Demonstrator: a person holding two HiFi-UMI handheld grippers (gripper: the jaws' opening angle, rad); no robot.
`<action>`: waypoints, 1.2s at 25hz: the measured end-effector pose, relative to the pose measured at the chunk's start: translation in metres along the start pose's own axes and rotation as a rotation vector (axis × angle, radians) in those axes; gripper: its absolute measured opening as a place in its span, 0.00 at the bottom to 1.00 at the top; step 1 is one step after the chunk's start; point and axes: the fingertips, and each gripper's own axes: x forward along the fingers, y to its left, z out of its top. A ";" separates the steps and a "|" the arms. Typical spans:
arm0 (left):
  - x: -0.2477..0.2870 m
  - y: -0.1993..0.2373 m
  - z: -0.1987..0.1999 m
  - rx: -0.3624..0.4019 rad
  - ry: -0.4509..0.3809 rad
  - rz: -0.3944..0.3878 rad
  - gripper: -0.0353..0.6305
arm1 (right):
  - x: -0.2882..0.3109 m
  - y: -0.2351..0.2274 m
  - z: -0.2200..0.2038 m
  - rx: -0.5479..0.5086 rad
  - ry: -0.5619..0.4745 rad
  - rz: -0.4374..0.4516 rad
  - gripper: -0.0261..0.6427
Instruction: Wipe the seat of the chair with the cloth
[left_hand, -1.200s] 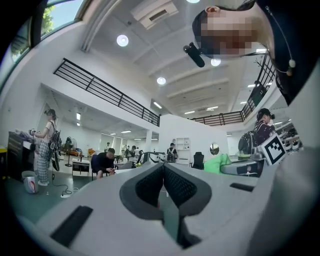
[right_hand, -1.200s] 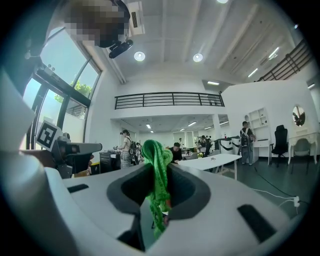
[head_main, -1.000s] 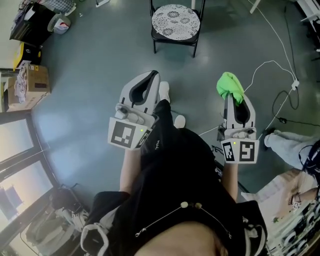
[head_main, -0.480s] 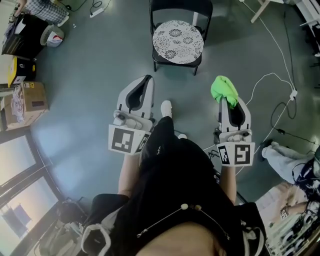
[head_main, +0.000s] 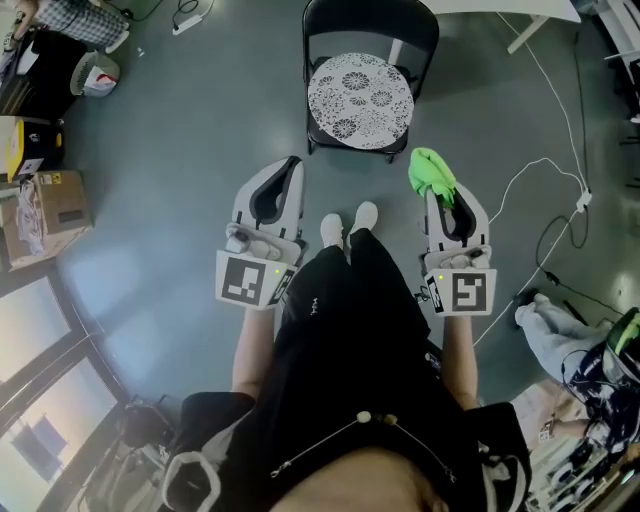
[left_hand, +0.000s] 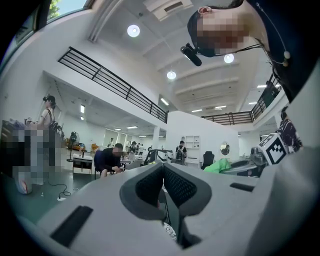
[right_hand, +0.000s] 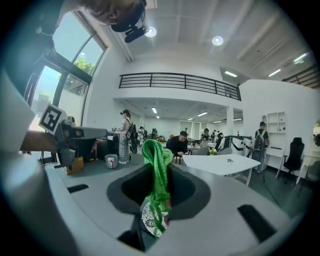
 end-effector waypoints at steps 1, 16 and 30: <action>0.008 0.002 -0.002 -0.001 0.003 -0.003 0.06 | 0.010 -0.004 -0.007 -0.011 0.025 0.018 0.17; 0.130 0.087 -0.065 -0.030 0.042 0.164 0.06 | 0.226 -0.062 -0.092 -0.071 0.175 0.305 0.17; 0.134 0.127 -0.186 -0.156 0.258 0.142 0.06 | 0.407 -0.027 -0.261 -0.392 0.510 0.462 0.17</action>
